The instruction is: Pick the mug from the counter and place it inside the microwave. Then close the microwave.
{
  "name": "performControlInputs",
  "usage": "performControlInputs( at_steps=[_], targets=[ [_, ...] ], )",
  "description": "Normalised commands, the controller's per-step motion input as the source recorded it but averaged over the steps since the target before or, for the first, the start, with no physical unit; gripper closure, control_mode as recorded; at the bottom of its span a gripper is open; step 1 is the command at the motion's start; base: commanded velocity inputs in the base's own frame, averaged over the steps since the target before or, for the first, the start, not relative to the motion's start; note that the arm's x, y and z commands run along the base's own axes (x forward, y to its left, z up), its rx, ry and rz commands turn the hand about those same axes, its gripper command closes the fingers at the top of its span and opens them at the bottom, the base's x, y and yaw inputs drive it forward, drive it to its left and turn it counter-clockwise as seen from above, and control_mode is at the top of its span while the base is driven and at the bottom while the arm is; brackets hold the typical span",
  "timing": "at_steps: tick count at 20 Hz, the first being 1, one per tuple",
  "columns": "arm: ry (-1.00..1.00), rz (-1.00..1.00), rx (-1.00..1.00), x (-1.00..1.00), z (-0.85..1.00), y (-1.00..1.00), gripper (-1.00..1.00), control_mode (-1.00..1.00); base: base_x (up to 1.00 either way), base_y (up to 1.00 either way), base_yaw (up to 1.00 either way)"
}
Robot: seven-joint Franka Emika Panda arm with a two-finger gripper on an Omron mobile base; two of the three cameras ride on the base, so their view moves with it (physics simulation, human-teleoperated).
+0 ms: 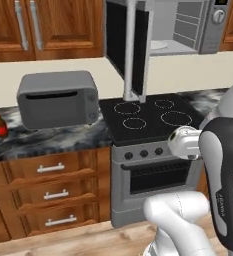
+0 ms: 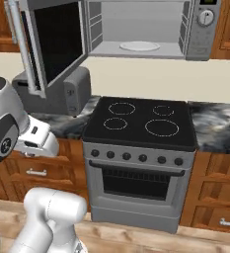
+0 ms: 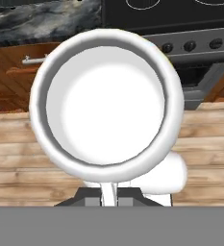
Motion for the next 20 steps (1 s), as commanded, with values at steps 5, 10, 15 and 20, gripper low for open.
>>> performControlInputs(
  at_steps=[5,10,15,20],
  targets=[
    [0.00,0.00,0.00,0.00,0.00,0.00,1.00,1.00,0.22,-0.87,0.01],
    [0.00,0.00,0.00,0.00,0.00,0.00,1.00,1.00,0.83,-0.54,0.16],
    [0.00,0.00,0.00,0.00,0.00,0.00,1.00,1.00,0.66,-0.29,0.11],
    [0.00,0.00,0.00,0.00,0.00,0.00,1.00,1.00,0.12,-0.04,-0.04]
  ],
)
